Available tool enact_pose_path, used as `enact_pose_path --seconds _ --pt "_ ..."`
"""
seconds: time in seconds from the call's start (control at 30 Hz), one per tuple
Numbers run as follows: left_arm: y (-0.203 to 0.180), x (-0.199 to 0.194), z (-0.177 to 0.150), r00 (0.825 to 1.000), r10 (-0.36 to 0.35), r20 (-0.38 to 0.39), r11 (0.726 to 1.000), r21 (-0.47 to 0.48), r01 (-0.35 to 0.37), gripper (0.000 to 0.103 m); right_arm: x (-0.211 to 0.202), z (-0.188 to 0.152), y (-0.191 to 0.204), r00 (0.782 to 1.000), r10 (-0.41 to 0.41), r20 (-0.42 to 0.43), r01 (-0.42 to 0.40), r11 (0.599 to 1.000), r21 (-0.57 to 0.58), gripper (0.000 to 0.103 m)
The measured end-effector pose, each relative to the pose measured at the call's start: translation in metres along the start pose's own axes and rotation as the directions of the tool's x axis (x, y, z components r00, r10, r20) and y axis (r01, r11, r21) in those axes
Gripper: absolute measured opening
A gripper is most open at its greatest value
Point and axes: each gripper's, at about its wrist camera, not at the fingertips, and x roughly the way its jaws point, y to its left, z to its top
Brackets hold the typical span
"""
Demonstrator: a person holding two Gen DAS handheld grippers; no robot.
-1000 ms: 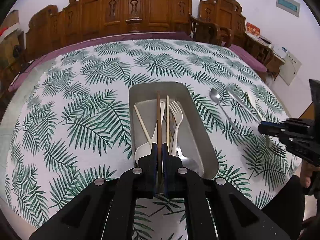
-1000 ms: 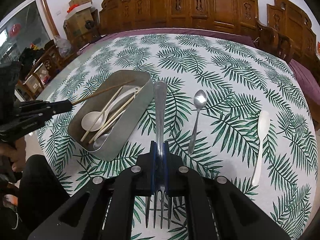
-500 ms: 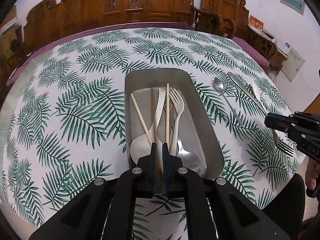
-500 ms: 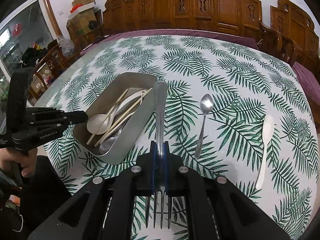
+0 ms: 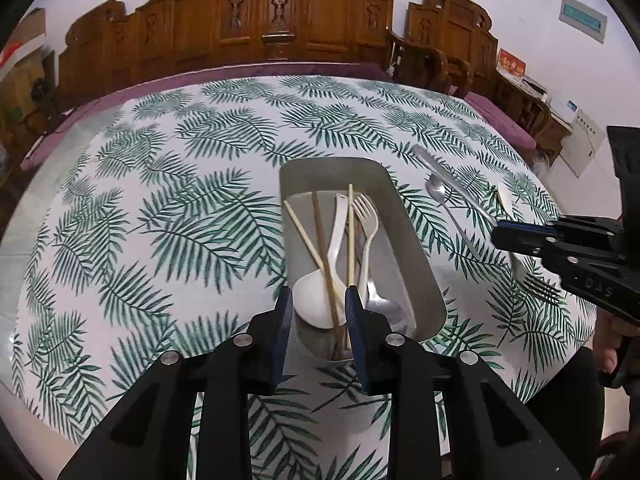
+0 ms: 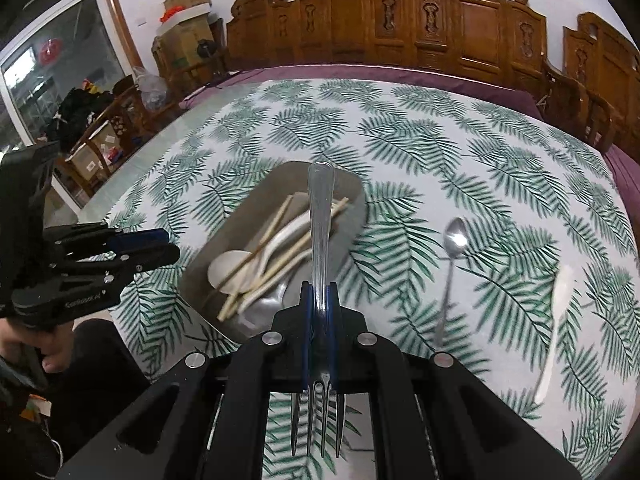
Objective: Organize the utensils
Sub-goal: 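Lower the metal fork into the grey tray and open the right tool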
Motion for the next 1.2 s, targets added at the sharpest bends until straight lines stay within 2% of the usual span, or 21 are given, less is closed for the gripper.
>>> enact_pose_path --seconds 0.3,0.37,0.43,0.53,0.8,0.97,1.2 --pt "0.026 -0.015 -0.004 1.0 0.012 0.013 0.999 -0.035 -0.011 0.027 0.035 0.033 0.032 0.999 0.03 -0.016 -0.031 0.999 -0.033 0.008" --pt "0.03 -0.018 -0.005 1.0 0.016 0.016 0.999 -0.043 -0.015 0.032 0.047 0.041 0.039 0.999 0.03 -0.028 -0.031 0.999 -0.037 0.008" --pt "0.036 -0.021 -0.006 1.0 0.018 0.02 0.998 -0.053 -0.016 0.032 0.057 0.045 0.043 0.999 0.025 -0.042 -0.027 0.999 -0.038 0.008" --pt "0.041 -0.024 -0.007 1.0 0.021 0.023 0.998 -0.061 -0.019 0.036 0.071 0.046 0.044 0.998 0.02 -0.065 -0.022 0.999 -0.028 0.008" --pt "0.052 -0.029 -0.01 0.999 0.027 0.026 0.997 -0.071 -0.025 0.036 0.108 0.039 0.04 0.991 -0.013 -0.136 0.017 1.0 0.026 0.008" --pt "0.053 -0.029 -0.011 0.999 0.033 0.022 0.997 -0.073 -0.031 0.036 0.122 0.04 0.039 0.986 -0.041 -0.161 0.047 0.998 0.035 0.008" --pt "0.054 -0.029 -0.012 0.999 0.034 0.02 0.997 -0.074 -0.032 0.036 0.134 0.04 0.037 0.982 -0.036 -0.188 0.046 0.998 0.049 0.008"
